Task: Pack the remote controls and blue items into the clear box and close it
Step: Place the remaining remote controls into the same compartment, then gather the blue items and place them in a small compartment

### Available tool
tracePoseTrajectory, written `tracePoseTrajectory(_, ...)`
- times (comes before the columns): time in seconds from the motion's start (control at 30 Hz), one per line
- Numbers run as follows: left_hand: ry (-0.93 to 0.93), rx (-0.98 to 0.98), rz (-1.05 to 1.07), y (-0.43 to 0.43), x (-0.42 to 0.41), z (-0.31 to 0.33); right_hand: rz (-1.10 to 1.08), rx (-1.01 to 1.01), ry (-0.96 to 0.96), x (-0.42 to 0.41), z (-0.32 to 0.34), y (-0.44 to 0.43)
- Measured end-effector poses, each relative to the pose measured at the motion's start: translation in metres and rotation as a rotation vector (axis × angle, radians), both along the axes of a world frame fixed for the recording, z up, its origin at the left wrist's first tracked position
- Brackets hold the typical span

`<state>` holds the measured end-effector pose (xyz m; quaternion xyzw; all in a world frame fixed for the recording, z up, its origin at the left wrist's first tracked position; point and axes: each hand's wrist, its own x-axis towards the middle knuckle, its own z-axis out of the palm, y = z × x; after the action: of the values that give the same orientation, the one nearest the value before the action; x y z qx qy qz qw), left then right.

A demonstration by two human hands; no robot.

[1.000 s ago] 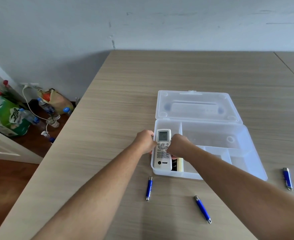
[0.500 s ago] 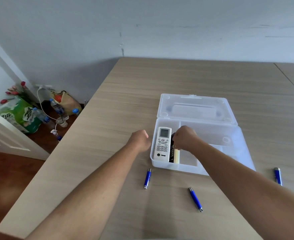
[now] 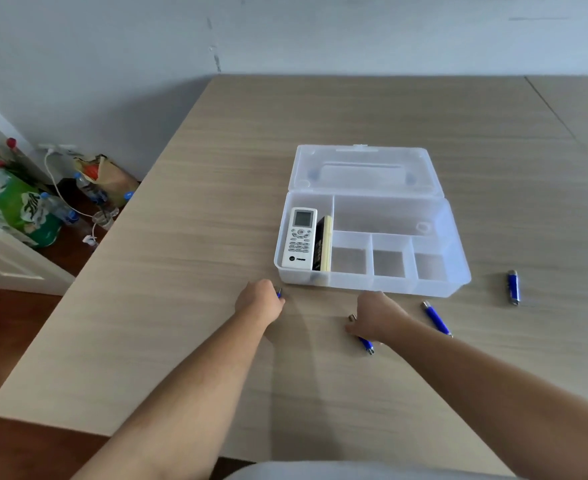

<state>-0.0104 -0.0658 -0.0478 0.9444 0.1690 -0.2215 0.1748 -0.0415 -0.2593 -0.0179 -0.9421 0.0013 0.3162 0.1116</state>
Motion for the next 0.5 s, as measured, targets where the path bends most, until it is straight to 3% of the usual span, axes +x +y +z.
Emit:
tracePoseTrajectory(0.27,-0.058,-0.063,0.117,0.011,-0.008,0.003,-0.064,0.058,0.026,0.001,-0.018,-0.007)
tracePoseTrajectory(0.4,-0.279,-0.076,0.225,0.027,0.007,0.038,-0.048,0.132,0.006,0.018,0.016,-0.006)
tracePoseTrajectory(0.5,-0.475,-0.173,0.215,0.022,0.030,0.074,-0.118,0.254,-0.115,0.034,0.051,-0.024)
